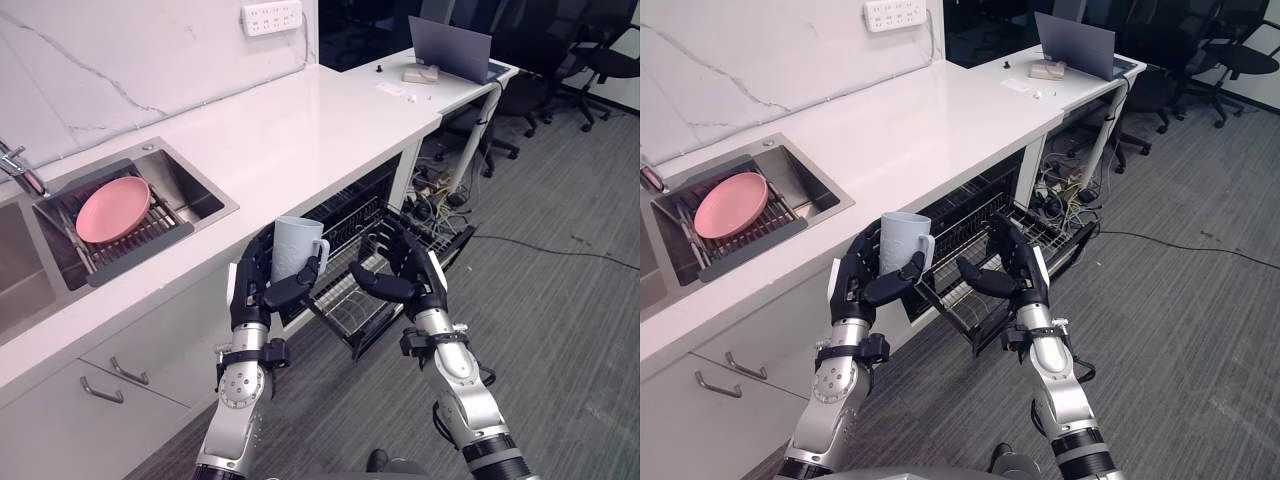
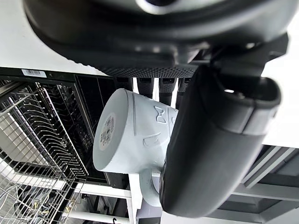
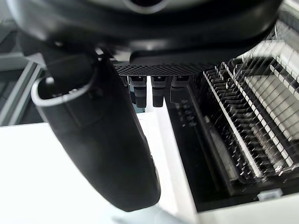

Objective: Walk over to the sink, pick up the cup, carry it to the dishwasher, place the cup inside the dishwasher, then close the dishwasher door

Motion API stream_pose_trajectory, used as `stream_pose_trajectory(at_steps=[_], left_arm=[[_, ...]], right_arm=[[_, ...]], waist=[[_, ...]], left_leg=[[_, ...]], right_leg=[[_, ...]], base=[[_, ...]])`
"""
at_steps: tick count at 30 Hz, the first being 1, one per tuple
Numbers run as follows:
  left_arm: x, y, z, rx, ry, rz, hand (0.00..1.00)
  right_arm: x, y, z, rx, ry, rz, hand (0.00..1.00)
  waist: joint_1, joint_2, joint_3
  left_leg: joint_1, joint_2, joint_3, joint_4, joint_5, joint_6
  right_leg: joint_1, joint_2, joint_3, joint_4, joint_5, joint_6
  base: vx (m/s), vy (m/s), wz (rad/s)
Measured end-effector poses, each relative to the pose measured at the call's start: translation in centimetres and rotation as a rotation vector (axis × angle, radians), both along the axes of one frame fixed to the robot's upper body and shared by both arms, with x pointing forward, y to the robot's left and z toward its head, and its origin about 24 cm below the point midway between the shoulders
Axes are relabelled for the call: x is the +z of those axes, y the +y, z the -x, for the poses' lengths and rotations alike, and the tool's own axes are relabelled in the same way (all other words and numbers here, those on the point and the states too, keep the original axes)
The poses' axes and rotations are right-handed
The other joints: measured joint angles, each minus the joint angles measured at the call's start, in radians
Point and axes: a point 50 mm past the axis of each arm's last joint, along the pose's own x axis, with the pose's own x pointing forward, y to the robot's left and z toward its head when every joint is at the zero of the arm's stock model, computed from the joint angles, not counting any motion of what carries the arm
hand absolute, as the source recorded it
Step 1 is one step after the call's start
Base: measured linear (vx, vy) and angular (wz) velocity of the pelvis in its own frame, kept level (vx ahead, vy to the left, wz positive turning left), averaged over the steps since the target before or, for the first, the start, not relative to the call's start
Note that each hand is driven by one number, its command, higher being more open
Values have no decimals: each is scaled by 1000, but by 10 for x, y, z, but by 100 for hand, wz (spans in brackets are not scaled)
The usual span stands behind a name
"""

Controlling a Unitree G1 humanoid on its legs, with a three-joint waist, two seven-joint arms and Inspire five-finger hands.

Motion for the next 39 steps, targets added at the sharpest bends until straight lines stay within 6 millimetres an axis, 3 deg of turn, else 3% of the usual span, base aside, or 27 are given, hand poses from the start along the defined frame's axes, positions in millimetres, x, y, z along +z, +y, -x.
stream_pose_trajectory(at_steps=[6, 12, 16, 36, 37, 39], left_arm=[[-3, -6, -2, -56, 11, -21, 30], [-7, -17, 0, -117, 21, -56, 30], [-11, -31, 3, -195, 32, -74, 30], [-8, -33, -1, -217, 1, -296, 30], [-7, -33, -1, -218, -1, -322, 30], [-7, -31, -3, -222, -8, -372, 30]], right_arm=[[9, 12, -1, 73, -38, -78, 90], [13, 22, -3, 116, -49, -75, 90], [17, 30, -8, 140, -64, -72, 90], [-3, 31, -19, 113, 39, -54, 90], [-5, 31, -19, 115, 49, -66, 30], [-7, 31, -20, 119, 75, -104, 30]], waist=[[9, 1, -3], [9, 1, -4], [10, 0, -5], [8, -3, -16], [8, -4, -16], [8, -7, -18]], left_leg=[[6, -31, -1, -33, 15, 25], [0, -53, 0, -43, 25, 39], [-2, -55, 0, -43, 28, 40], [-49, -52, -22, -16, 28, 41], [-54, -51, -22, -15, 28, 41], [-61, -50, -22, -13, 28, 41]], right_leg=[[55, 0, 7, -149, 96, 12], [68, -5, 14, -204, 140, 13], [65, -7, 18, -204, 146, 12], [41, -14, 15, -202, 153, 12], [36, -14, 16, -200, 153, 12], [28, -15, 16, -197, 153, 12]], base=[[-59, 47, -2], [-83, 40, -1], [-76, 23, -2], [-38, 14, 2], [-35, 7, -1], [-34, 10, -1]])
